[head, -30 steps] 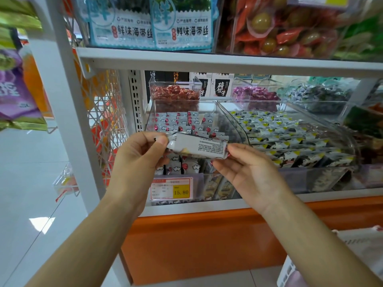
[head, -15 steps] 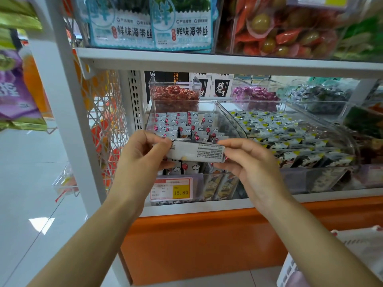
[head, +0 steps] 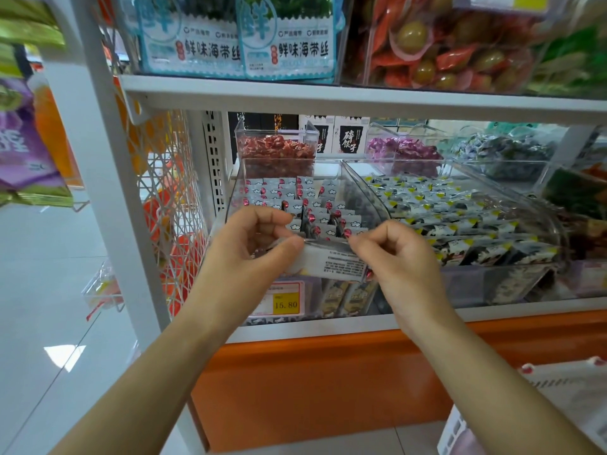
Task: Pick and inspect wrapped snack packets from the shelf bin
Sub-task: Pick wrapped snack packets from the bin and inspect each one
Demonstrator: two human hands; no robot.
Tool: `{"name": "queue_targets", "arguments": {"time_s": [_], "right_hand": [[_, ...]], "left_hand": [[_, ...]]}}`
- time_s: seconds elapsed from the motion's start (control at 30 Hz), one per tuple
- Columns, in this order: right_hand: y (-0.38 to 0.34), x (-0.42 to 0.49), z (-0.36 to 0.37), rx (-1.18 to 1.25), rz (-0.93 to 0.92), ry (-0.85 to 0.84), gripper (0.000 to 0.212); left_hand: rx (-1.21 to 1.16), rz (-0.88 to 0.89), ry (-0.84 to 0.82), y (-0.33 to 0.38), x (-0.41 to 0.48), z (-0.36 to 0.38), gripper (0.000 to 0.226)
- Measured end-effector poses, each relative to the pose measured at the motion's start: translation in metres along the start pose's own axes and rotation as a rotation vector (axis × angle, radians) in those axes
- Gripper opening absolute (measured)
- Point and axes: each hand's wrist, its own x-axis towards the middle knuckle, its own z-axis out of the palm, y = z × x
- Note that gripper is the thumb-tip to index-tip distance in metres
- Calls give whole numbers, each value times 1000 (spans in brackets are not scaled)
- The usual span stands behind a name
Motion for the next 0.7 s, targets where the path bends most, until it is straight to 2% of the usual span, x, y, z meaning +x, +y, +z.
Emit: {"name": "queue_targets", "arguments": {"time_s": [0.1, 0.27, 0.5, 0.6, 0.7], "right_hand": [[-1, -2, 2, -28, -54, -5, 25], [0, -5, 7, -39, -97, -34, 20], [0, -4, 6, -17, -122, -31, 17], [-2, -3, 2, 89, -80, -127, 7], [-2, 0, -4, 103, -29, -226, 30]], "left_hand": [[40, -16, 36, 0, -1, 1, 11], [61, -50, 113, -1, 2, 3, 16], [167, 14, 142, -4, 2, 5, 14], [175, 22, 187, -3, 6, 7, 17], [148, -3, 212, -1, 14, 8, 20]]}}
